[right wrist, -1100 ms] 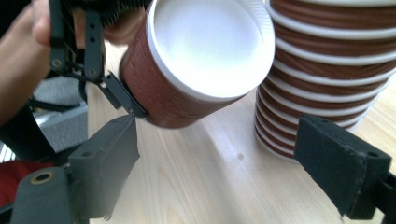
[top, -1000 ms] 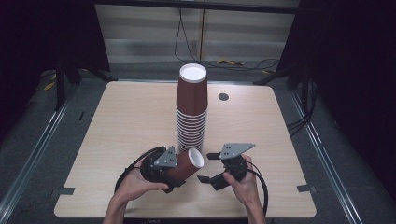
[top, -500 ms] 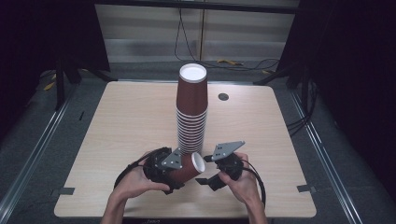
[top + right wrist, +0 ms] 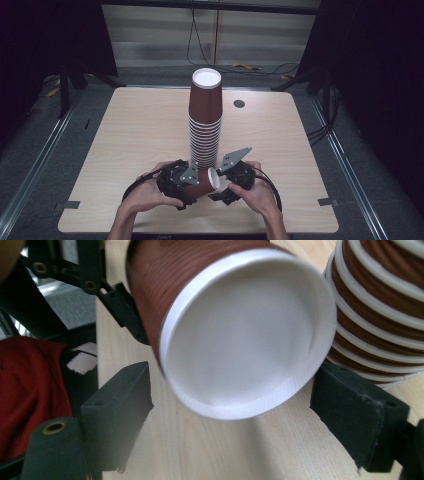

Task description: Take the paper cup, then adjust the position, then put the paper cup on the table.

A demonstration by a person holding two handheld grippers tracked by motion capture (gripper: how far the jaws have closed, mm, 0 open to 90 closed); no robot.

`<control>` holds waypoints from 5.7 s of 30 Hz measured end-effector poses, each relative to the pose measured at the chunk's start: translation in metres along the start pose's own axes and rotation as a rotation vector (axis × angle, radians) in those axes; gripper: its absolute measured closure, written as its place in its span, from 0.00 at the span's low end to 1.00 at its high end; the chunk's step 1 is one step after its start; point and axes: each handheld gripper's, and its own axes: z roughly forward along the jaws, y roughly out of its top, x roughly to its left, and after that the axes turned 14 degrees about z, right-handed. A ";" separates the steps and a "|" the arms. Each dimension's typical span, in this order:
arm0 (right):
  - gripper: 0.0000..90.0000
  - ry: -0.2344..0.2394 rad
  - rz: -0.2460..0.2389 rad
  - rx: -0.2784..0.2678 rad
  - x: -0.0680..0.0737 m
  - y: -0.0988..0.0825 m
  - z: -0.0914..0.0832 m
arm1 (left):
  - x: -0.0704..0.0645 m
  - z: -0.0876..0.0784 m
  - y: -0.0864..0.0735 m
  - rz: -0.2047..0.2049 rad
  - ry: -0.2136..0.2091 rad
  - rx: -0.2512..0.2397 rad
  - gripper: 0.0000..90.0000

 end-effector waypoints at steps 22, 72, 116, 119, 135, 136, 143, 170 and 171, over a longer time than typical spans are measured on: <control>0.20 0.112 -0.018 0.077 -0.005 0.013 0.008 | -0.006 0.009 0.016 0.076 0.013 0.013 0.17; 0.24 0.166 -0.003 0.069 -0.003 0.018 -0.001 | -0.009 -0.006 -0.009 0.023 0.044 -0.297 0.13; 0.23 0.118 0.112 -0.184 -0.024 -0.025 -0.011 | -0.015 -0.033 -0.055 -0.251 0.274 -0.701 0.17; 0.23 0.122 0.115 -0.216 -0.025 -0.028 -0.011 | -0.016 -0.031 -0.057 -0.270 0.280 -0.719 0.17; 0.23 0.162 0.104 -0.301 -0.022 -0.037 -0.004 | -0.018 -0.030 -0.058 -0.301 0.259 -0.747 0.17; 0.23 0.161 0.101 -0.304 -0.022 -0.037 -0.003 | -0.019 -0.030 -0.058 -0.300 0.257 -0.744 0.17; 0.23 0.194 0.094 -0.353 -0.020 -0.041 0.000 | -0.027 -0.026 -0.061 -0.300 0.258 -0.767 0.17; 0.23 0.304 0.034 -0.460 -0.018 -0.037 -0.008 | -0.022 -0.015 -0.043 -0.275 0.217 -0.759 0.03; 0.23 0.304 0.034 -0.460 -0.018 -0.037 -0.008 | -0.021 -0.014 -0.042 -0.279 0.209 -0.762 0.03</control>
